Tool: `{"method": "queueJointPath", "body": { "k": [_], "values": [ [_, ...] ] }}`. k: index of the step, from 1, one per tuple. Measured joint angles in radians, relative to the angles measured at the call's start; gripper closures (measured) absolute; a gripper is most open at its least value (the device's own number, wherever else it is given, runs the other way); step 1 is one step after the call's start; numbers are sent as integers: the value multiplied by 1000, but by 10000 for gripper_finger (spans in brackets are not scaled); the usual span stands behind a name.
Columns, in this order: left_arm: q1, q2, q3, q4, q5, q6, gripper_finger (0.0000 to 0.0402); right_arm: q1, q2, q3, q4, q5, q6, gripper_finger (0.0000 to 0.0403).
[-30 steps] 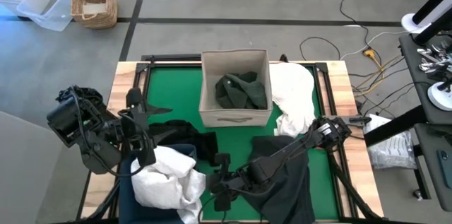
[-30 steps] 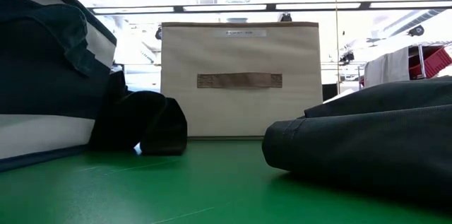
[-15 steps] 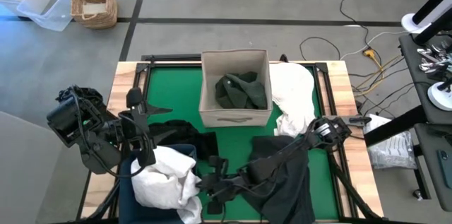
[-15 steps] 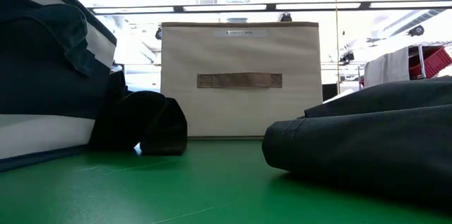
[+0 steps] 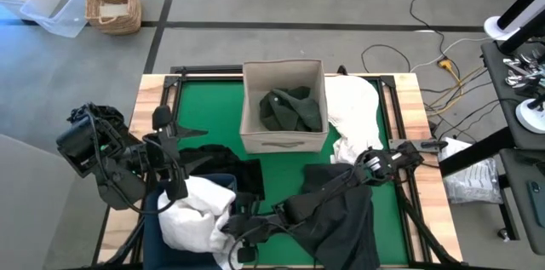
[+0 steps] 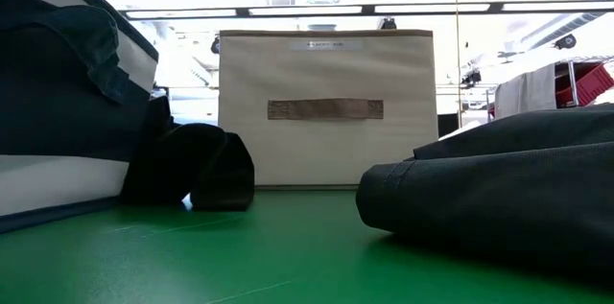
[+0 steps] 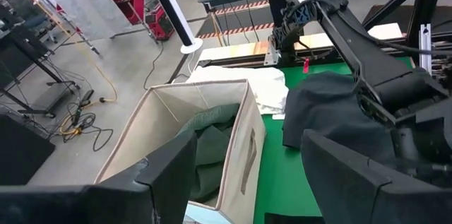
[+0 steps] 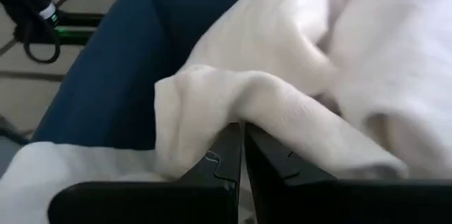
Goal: Sort clothes
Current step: Put the white cloth into the blue laundry bin
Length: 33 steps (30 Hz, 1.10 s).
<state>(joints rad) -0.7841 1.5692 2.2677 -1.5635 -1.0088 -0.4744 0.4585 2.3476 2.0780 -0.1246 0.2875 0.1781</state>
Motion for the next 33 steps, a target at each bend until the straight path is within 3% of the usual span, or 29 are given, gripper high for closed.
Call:
{"method": "queueJointPath", "body": {
  "k": [9,20,24,33],
  "values": [
    [0,0,0,0,-2,-5,168,-5,122,270,-295,-34,0,390],
    [0,0,0,0,-2,-9,168,12,89,277,-378,-16,-4,383],
    [0,0,0,0,-1,-9,168,18,75,278,-379,-14,-5,346],
    [0,0,0,0,-1,-10,168,30,68,278,-457,27,74,221]
  ]
}}
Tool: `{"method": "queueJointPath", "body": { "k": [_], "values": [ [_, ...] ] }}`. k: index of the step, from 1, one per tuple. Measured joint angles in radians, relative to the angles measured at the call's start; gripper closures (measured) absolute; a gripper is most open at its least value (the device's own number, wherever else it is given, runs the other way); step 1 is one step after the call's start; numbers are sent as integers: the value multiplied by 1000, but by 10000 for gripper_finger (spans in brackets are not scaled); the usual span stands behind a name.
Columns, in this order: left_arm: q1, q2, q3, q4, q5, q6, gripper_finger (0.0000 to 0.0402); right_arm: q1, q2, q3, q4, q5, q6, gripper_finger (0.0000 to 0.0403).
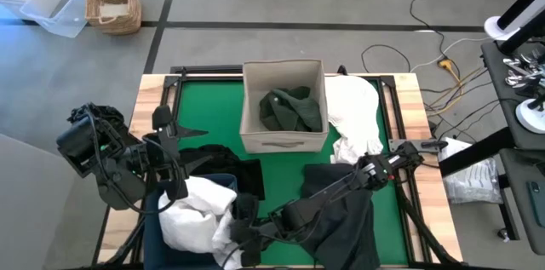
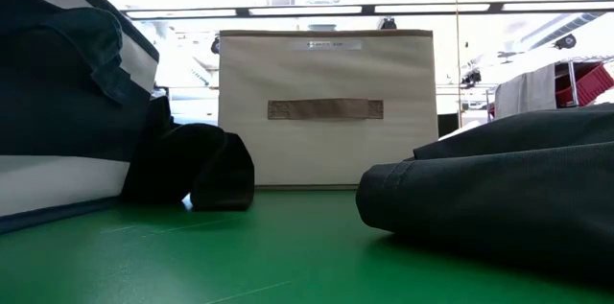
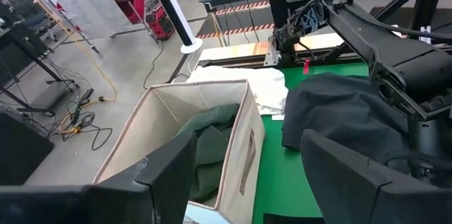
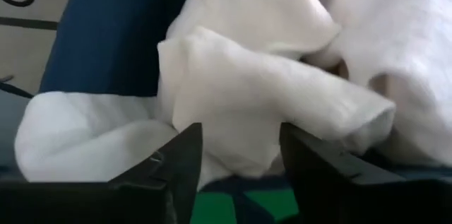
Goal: Sort clothes
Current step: Put the white cloth into the blue laundry bin
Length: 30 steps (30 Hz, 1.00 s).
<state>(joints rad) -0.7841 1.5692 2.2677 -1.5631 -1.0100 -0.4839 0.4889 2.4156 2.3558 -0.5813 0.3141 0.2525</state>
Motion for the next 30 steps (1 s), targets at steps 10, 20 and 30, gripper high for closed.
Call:
{"method": "queueJointPath", "body": {
  "k": [10,20,30],
  "values": [
    [0,0,0,0,0,0,168,31,-57,0,-104,2,90,199],
    [0,0,0,0,4,0,168,117,-38,-14,-271,60,202,231],
    [0,0,0,3,5,0,168,129,49,-23,-16,25,131,312]
  ]
}}
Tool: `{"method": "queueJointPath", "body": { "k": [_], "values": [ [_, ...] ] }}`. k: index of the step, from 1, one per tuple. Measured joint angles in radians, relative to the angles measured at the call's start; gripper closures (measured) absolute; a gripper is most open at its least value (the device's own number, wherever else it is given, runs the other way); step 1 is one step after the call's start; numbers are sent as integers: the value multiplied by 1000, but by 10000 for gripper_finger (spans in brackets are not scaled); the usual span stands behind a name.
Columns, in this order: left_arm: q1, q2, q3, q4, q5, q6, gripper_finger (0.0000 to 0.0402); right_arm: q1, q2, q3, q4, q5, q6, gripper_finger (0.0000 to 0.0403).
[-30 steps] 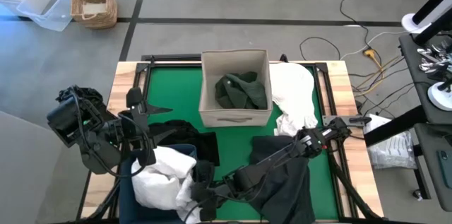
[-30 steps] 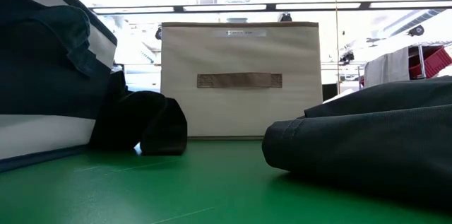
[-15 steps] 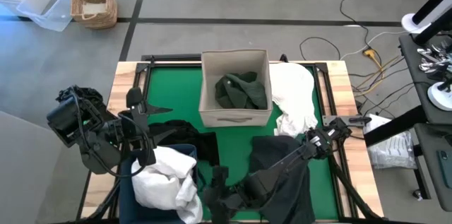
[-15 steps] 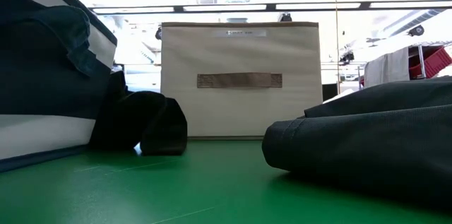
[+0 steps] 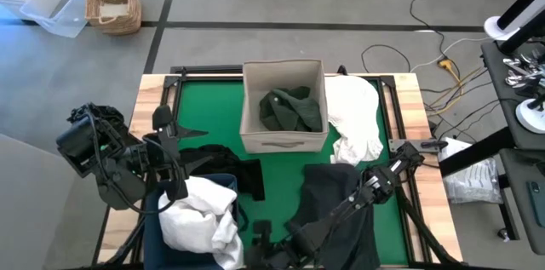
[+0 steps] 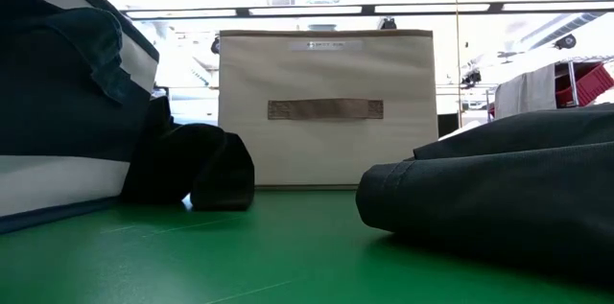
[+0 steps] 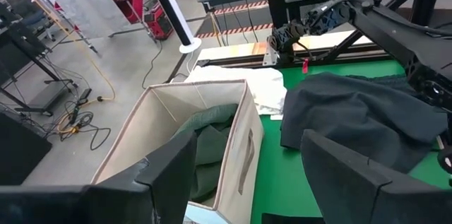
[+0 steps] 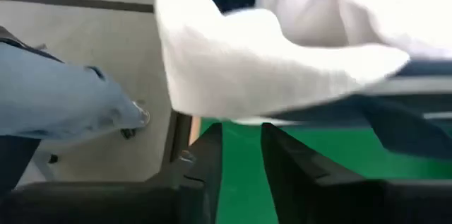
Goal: Sort clothes
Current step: Put the white cloth into the blue laundry bin
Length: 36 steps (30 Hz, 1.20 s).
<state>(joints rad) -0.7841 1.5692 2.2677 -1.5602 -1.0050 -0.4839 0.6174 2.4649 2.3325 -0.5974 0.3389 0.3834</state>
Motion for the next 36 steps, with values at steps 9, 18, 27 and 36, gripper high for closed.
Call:
{"method": "queueJointPath", "body": {
  "k": [9,18,27,36],
  "values": [
    [0,0,0,0,2,0,168,10,-8,23,64,-15,-70,380],
    [0,0,0,1,2,0,168,6,-9,24,80,-25,-113,390],
    [0,0,0,1,2,2,168,2,-45,24,86,-31,-157,390],
    [0,0,0,1,2,4,168,-65,-49,24,93,-77,-221,390]
  ]
}}
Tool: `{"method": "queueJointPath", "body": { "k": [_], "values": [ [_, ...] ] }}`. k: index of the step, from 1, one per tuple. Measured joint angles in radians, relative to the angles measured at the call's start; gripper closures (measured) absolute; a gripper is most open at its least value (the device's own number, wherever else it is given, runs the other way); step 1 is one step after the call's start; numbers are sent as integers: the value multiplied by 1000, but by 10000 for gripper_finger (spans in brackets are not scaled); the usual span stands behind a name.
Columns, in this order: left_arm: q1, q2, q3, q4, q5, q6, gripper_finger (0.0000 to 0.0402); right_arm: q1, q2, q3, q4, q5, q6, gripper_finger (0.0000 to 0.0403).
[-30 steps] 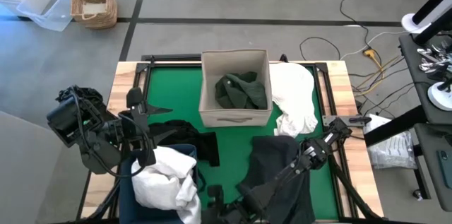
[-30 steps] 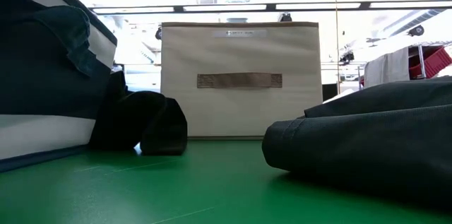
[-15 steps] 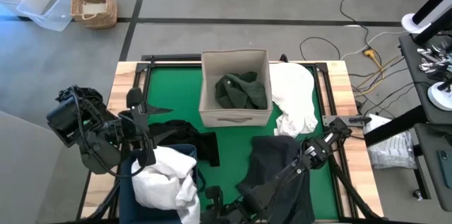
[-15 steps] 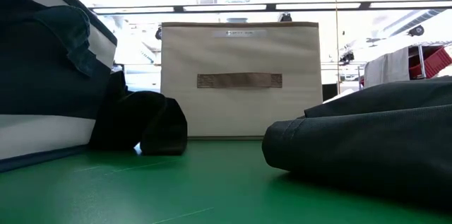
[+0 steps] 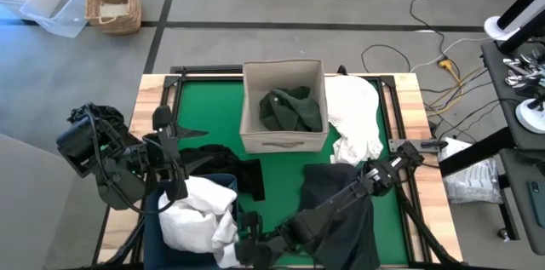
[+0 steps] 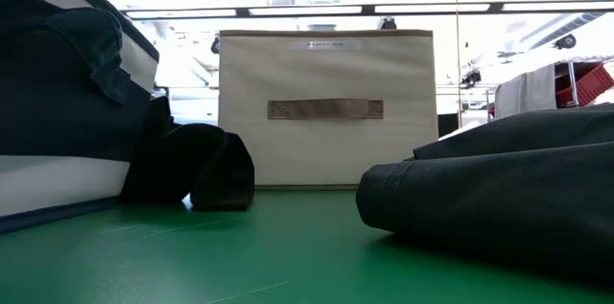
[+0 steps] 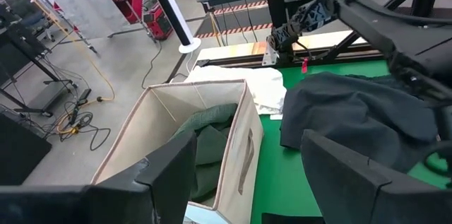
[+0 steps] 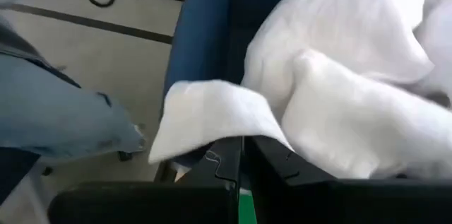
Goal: Sort clothes
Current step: Put the white cloth into the blue laundry bin
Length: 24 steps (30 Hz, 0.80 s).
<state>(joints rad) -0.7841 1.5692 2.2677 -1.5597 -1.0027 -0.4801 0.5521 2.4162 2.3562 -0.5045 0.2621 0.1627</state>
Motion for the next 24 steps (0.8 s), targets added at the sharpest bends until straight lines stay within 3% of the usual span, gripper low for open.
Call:
{"method": "queueJointPath", "body": {
  "k": [5,24],
  "values": [
    [0,0,0,0,0,0,168,-29,1,0,86,-81,-74,390],
    [0,0,0,0,-8,23,168,-139,9,-3,89,-118,-111,390]
  ]
}}
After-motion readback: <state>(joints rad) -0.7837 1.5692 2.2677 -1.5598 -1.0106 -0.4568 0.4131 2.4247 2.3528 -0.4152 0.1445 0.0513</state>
